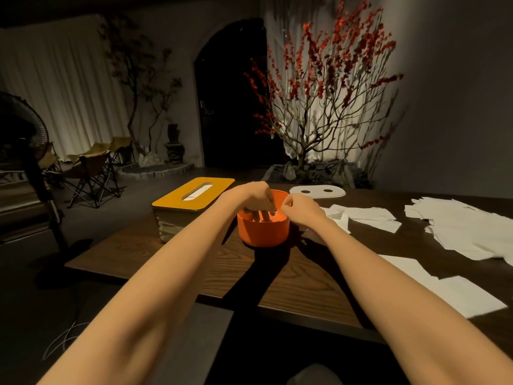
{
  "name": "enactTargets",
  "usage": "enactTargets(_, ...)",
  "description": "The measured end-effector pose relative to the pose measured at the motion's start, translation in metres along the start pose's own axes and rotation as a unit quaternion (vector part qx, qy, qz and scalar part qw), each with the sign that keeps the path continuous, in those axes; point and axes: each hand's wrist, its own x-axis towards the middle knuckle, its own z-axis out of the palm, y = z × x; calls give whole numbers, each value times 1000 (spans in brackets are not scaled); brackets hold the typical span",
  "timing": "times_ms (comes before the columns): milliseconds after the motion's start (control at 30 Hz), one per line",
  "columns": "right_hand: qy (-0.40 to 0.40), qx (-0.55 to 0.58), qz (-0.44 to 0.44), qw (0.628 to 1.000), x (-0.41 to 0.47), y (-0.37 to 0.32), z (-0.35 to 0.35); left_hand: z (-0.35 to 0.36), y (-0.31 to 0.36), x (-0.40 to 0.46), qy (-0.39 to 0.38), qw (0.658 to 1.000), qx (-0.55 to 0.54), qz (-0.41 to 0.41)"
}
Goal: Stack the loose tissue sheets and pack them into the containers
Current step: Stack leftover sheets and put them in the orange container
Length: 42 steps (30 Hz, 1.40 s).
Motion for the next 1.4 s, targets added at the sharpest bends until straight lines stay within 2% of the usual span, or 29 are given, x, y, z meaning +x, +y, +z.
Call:
enactTargets(133,-18,-19,-11,1000,-10,6,-16,4,16,-3,53,998,-16,34)
enactTargets(367,-62,-31,48,996,-24,41,-42,19,61,7,46,993,-35,106)
enactTargets(700,-91,-79,133,984,-60,109,-84,64,129,18,-69,985,-38,150)
enactTargets(867,-84,-78,184,976,-89,133,-103,96,155,18,-164,976,-26,141)
enactTargets(967,-93,-80,223,967,-101,143,-113,110,160,21,-164,976,11,143)
enactTargets(1100,-103,60,279,953,-112,160,-113,121,160,26,-147,980,37,127)
enactTargets(1200,-112,70,281,951,-114,167,-107,122,156,31,-135,984,24,114)
enactTargets(1333,-96,163,282,941,-95,174,-97,119,148,39,-115,986,19,116)
enactTargets(1400,-96,119,273,950,-85,171,-92,120,143,46,-90,987,21,128)
